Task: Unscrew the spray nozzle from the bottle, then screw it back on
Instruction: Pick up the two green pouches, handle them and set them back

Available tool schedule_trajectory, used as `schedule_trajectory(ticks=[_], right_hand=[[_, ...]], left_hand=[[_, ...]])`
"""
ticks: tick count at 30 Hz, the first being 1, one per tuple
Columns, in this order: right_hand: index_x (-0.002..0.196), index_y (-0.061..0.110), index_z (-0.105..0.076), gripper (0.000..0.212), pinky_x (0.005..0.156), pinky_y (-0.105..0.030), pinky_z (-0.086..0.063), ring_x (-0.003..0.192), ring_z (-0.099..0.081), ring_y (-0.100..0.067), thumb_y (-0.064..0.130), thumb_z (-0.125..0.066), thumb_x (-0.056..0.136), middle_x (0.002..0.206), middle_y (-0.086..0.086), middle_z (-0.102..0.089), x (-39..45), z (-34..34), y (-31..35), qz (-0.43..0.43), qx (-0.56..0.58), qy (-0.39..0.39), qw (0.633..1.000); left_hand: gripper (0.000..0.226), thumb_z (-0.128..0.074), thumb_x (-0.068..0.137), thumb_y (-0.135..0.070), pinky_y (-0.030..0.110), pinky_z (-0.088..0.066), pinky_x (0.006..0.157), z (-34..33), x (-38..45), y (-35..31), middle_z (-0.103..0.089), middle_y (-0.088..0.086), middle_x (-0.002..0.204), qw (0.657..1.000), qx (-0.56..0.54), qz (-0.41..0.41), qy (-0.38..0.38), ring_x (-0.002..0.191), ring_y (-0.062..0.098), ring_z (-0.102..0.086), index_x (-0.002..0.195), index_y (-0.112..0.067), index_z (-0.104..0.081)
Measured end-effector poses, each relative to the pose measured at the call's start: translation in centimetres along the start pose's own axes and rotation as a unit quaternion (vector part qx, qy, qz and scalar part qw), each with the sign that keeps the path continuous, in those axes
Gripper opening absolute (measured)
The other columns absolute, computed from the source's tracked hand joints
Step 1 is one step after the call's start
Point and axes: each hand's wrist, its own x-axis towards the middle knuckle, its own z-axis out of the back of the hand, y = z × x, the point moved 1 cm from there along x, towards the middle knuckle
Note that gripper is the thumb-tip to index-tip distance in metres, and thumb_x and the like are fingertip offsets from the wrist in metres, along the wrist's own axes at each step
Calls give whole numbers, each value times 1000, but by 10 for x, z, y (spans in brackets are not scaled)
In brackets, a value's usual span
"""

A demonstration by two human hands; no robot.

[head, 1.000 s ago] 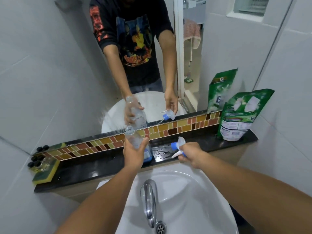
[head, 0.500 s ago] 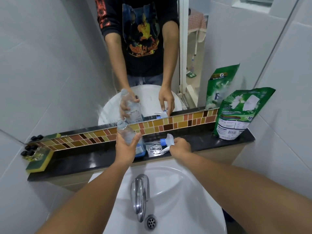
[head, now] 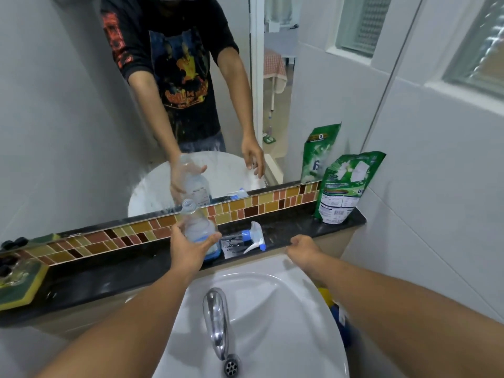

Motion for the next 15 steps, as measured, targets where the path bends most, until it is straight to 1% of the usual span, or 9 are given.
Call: schedule_trajectory(ticks=[1, 4, 5, 8, 9, 11, 13, 15], right_hand=[[143, 14, -56, 50, 107, -39, -46, 128, -56, -32, 15, -63, 94, 142, -8, -60, -4, 4, -3, -8, -2, -4, 1000], [124, 11, -66, 32, 95, -40, -52, 109, -63, -30, 20, -64, 94, 124, -10, -68, -18, 13, -8, -5, -28, -21, 999], [122, 10, -67, 31, 92, -38, -51, 106, -63, -29, 23, -65, 94, 120, -10, -69, -23, 16, -9, 1, -40, -23, 999], [125, 11, -63, 37, 87, -37, -49, 105, -61, -28, 28, -66, 93, 118, -8, -66, -35, 24, -10, 22, -84, -15, 996], [128, 13, -61, 38, 87, -37, -48, 106, -60, -27, 29, -66, 93, 119, -6, -64, -39, 27, -10, 22, -94, -14, 995], [135, 16, -55, 43, 91, -38, -49, 113, -59, -27, 28, -63, 95, 126, -5, -62, -43, 36, -13, 21, -109, -19, 994], [141, 17, -51, 46, 95, -37, -48, 123, -57, -28, 28, -62, 98, 137, -7, -59, -44, 47, -18, 22, -121, -29, 992], [145, 16, -48, 48, 94, -34, -45, 127, -55, -28, 27, -60, 100, 143, -8, -57, -41, 59, -23, 29, -137, -29, 990]], left_hand=[[102, -98, 68, -24, 52, -49, 115, 3, -1, 2, -52, 9, 152, 1000, 4, 7, -6, 138, 30, -55, 151, -18, -39], [109, -101, 64, -27, 55, -49, 114, 15, -4, 12, -49, 12, 157, 999, 30, 32, -26, 139, 34, -54, 153, -16, -39], [111, -102, 63, -29, 57, -48, 114, 18, -6, 16, -50, 15, 156, 997, 48, 42, -31, 139, 36, -54, 153, -13, -39], [112, -104, 59, -36, 59, -50, 111, 25, -14, 26, -55, 18, 149, 989, 118, 85, -36, 136, 40, -55, 148, -6, -44], [110, -104, 58, -37, 58, -51, 109, 26, -18, 29, -57, 18, 145, 984, 142, 103, -25, 133, 41, -57, 146, -4, -46], [102, -104, 59, -35, 57, -55, 104, 26, -23, 32, -63, 22, 137, 973, 181, 142, 13, 126, 44, -62, 139, 0, -52], [96, -102, 65, -29, 57, -58, 99, 22, -28, 32, -64, 25, 132, 961, 212, 171, 38, 118, 44, -65, 139, 2, -50], [88, -98, 71, -26, 55, -59, 97, 14, -33, 30, -64, 24, 129, 954, 234, 180, 54, 114, 42, -66, 139, 1, -48]])
